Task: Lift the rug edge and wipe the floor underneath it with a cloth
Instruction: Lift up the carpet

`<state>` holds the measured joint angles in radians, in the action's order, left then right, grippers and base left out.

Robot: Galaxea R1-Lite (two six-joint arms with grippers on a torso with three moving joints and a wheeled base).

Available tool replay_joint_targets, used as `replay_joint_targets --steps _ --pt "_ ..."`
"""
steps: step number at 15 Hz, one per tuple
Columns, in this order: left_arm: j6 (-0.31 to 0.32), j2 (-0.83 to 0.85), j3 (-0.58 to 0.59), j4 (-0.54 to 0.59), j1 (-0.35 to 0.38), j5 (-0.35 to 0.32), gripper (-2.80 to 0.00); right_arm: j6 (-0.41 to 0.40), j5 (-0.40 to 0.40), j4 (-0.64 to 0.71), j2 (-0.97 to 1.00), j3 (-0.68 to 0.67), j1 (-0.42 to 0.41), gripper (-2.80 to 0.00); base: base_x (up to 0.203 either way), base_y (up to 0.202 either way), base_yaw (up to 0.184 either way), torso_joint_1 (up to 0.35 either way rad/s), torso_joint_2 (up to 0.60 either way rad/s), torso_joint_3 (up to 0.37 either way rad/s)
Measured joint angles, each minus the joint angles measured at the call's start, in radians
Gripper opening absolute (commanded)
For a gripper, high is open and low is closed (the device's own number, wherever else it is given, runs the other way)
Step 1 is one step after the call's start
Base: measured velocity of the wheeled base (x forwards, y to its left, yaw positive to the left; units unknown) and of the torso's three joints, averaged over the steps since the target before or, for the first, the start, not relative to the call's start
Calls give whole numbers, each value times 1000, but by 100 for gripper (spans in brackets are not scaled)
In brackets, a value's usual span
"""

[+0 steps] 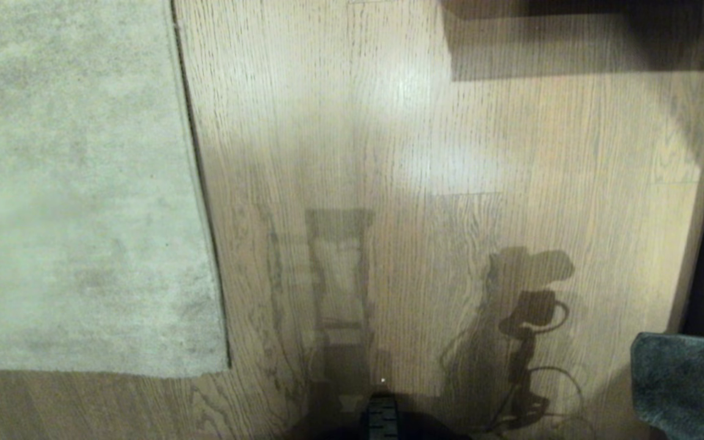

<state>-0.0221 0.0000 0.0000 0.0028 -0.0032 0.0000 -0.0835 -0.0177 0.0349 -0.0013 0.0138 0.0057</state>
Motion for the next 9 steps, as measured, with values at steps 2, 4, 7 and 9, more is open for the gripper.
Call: replay_joint_targets --steps 2,4,7,9 --pt "0 0 0 0 0 0 -280 0 0 0 0 0 0 -280 0 0 0 0 0 0" --pt "-2 0 0 -1 0 0 -280 0 0 0 0 0 0 -280 0 0 0 0 0 0" --pt "-1 0 0 -1 0 0 -280 0 0 0 0 0 0 -280 0 0 0 0 0 0" --pt "0 0 0 -1 0 -2 -280 0 0 0 0 0 0 -280 0 0 0 0 0 0"
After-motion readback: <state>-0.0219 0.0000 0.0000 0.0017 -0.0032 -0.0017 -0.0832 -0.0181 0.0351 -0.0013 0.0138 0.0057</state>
